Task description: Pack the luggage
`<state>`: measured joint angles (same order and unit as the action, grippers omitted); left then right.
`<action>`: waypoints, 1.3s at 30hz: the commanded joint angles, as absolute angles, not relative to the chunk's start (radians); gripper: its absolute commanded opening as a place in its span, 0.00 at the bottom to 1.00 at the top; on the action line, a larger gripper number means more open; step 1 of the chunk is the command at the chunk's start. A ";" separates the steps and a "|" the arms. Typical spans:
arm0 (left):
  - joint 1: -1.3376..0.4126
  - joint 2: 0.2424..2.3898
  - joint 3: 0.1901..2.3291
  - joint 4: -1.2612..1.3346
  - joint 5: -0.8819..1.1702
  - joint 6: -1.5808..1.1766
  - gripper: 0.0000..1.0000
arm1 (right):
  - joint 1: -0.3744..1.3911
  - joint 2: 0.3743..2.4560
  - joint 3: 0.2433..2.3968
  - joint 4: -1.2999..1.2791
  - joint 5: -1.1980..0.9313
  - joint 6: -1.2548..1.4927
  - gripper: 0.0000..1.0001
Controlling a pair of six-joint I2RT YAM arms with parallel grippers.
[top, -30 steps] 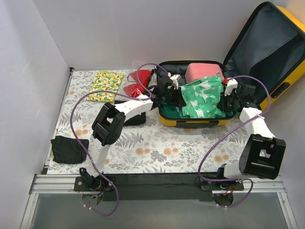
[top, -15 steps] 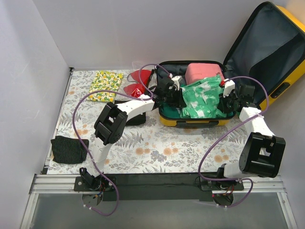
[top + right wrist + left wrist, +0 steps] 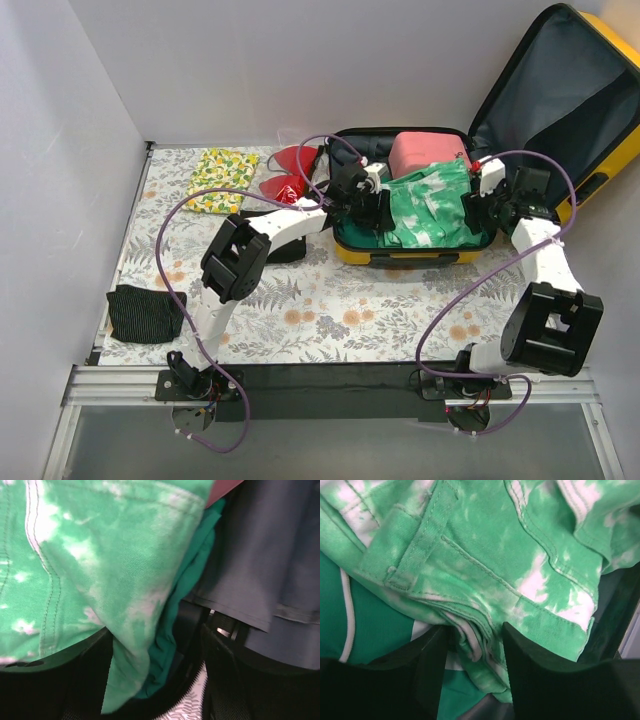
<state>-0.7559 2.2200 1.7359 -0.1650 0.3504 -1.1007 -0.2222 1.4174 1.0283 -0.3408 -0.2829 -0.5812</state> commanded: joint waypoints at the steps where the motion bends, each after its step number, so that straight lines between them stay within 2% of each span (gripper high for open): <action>1: -0.776 2.166 1.752 -0.245 0.448 -1.037 0.47 | -0.247 1.312 1.152 -0.374 -0.322 -0.618 0.74; 4: -0.776 2.135 1.761 -0.252 0.451 -1.020 0.58 | -0.245 1.298 1.218 -0.379 -0.403 -0.545 0.71; 9: -0.776 2.073 1.760 -0.261 0.459 -1.016 0.71 | -0.212 1.385 1.314 -0.355 -0.448 -0.427 0.56; 20: -0.715 1.864 1.658 -0.282 0.436 -0.971 0.74 | -0.127 1.591 1.333 -0.253 -0.349 -0.357 0.22; 28: -0.447 1.694 1.494 -0.270 0.572 -1.034 0.77 | -0.127 1.681 1.131 -0.155 -0.232 -0.417 0.25; 34: -0.356 1.623 1.431 -0.305 0.581 -0.999 0.80 | -0.127 1.730 1.049 -0.132 -0.235 -0.443 0.34; 39: -0.337 1.612 1.436 -0.318 0.584 -1.003 0.80 | -0.130 1.733 1.042 -0.135 -0.229 -0.453 0.47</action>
